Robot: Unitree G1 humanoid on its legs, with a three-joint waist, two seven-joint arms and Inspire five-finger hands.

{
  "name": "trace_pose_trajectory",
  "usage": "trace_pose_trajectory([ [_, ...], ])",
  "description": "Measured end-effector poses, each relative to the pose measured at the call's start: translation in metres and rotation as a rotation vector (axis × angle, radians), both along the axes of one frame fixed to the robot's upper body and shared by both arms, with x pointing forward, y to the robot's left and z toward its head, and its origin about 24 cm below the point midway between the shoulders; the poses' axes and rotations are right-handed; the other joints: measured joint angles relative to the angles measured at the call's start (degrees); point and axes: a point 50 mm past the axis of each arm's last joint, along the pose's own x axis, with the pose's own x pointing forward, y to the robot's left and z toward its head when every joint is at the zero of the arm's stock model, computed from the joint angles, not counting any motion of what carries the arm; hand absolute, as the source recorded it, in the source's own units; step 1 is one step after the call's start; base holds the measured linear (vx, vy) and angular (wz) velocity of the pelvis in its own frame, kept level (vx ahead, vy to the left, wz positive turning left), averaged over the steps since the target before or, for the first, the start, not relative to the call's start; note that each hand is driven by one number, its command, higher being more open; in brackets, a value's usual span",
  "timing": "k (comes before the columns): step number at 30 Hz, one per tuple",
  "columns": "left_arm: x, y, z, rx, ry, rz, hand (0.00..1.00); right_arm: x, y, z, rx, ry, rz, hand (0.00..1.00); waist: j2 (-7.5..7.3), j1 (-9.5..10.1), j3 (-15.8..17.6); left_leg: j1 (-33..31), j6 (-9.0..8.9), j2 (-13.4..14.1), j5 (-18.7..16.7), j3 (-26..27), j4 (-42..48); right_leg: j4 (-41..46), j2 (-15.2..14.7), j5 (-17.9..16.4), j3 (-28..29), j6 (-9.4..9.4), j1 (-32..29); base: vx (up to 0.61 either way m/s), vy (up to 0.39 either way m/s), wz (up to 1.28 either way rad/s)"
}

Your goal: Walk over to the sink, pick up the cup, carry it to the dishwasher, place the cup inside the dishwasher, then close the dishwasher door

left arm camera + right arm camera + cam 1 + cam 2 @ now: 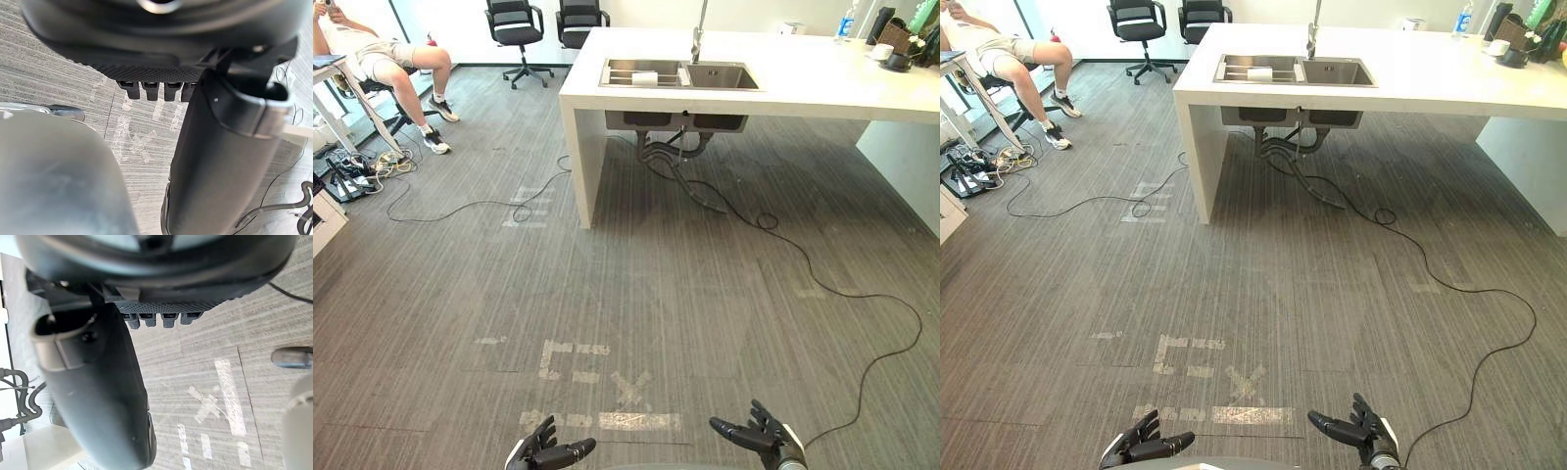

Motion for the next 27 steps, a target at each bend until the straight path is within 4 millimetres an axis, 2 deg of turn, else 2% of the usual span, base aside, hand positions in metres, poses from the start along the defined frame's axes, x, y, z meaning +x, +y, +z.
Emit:
trace_pose_trajectory([
  [9, 0.0101, 0.0054, 0.0060, 0.027, -0.067, -0.011, 1.00, 0.0009, -0.0034, 0.0016, 0.010, -0.014, -0.004, 1.00, 0.07, -0.13, -0.02, 0.26, -0.01, -0.07, -0.01, 0.03, 0.04, 0.03, -0.06, -0.06, -0.02, 0.06, 0.10, -0.01, -0.005, 0.00],
  [27, 0.0068, 0.0057, 0.0056, 0.021, -0.064, 0.008, 1.00, -0.0028, -0.0057, 0.0020, 0.009, -0.014, -0.022, 1.00, 0.31, -0.37, 0.08, 0.20, -0.33, 0.43, -1.20, 1.76, 2.12, 1.10, 0.23, -0.18, 1.70, -0.14, -0.05, -0.02, -0.016, -0.05],
])
